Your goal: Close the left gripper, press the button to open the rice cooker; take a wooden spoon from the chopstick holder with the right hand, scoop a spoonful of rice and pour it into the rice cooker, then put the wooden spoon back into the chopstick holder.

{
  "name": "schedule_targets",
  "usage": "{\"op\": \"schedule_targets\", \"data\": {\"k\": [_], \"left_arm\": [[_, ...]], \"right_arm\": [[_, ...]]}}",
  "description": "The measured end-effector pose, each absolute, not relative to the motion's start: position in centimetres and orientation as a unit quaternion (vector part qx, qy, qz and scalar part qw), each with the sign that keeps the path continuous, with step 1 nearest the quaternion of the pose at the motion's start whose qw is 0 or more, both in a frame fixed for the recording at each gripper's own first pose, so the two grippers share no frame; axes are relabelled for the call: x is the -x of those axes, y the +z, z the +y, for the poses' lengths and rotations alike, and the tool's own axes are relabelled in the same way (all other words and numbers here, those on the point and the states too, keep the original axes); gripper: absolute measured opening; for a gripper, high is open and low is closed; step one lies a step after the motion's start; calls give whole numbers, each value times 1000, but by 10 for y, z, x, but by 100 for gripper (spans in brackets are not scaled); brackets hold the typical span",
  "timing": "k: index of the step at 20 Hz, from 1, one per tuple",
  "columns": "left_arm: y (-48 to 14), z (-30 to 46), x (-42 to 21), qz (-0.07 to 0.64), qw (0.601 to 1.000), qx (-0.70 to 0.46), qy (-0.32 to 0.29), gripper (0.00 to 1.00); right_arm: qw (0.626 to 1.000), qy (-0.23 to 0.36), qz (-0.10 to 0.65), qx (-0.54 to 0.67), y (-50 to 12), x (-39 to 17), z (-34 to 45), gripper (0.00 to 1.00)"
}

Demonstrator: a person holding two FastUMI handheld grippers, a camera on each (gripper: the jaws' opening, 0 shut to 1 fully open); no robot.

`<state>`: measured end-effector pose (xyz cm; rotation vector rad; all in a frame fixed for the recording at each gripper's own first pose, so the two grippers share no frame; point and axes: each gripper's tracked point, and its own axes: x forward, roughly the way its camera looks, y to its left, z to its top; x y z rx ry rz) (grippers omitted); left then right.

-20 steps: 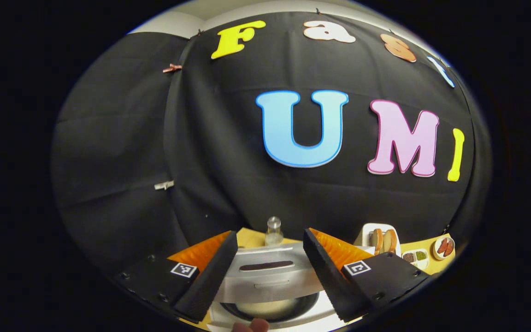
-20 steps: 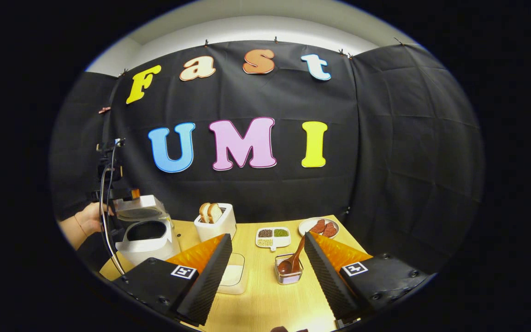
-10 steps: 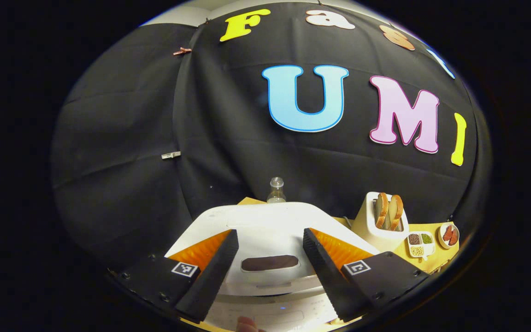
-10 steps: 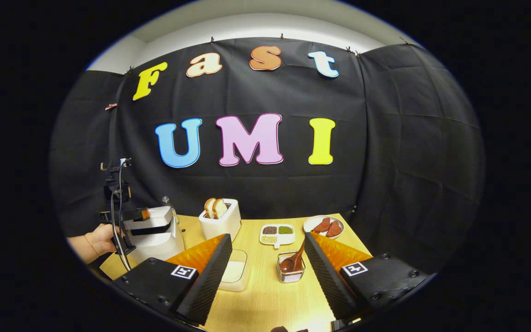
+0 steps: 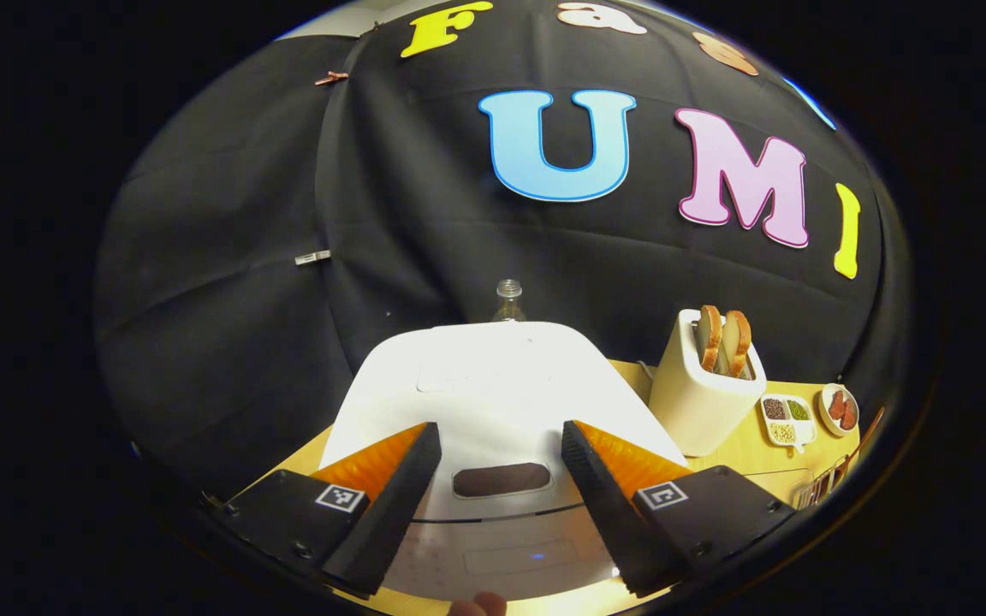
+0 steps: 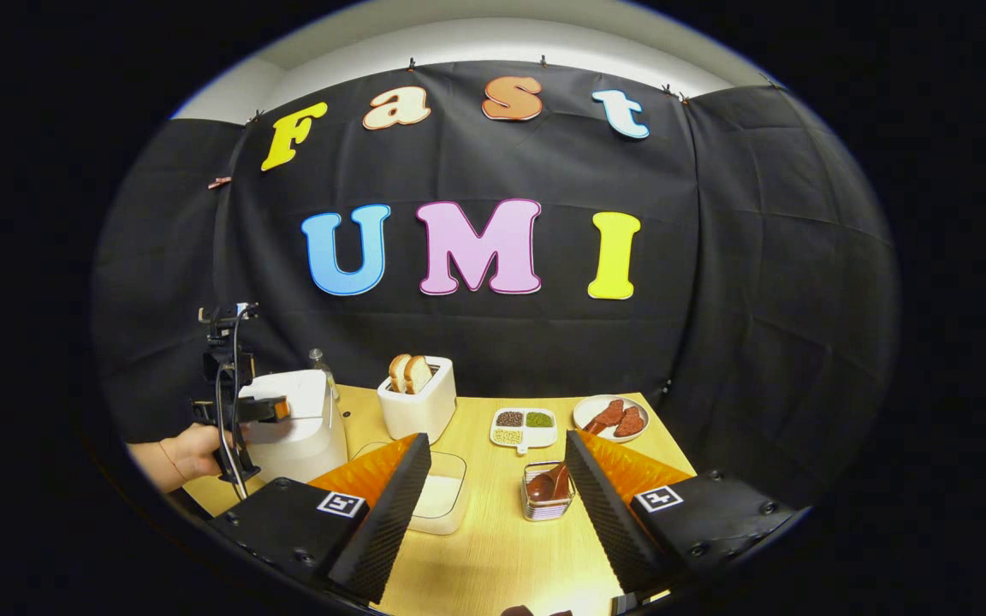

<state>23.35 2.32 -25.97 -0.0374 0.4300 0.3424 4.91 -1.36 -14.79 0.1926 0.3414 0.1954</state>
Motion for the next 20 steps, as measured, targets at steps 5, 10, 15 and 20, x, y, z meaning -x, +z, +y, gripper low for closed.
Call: {"op": "schedule_targets", "data": {"k": [5,10,15,20], "left_arm": [[-263,23,-236,210,963,25,166,100],[-262,23,-237,212,964,5,160,100],[-254,23,-234,198,970,16,143,99],[-216,20,-217,151,982,5,113,96]], "right_arm": [[973,108,175,-102,-152,-50,-2,98],[973,111,171,-108,-150,-45,7,98],[974,113,163,-107,-144,-37,7,99],[976,116,154,-105,-137,-34,8,98]]}}
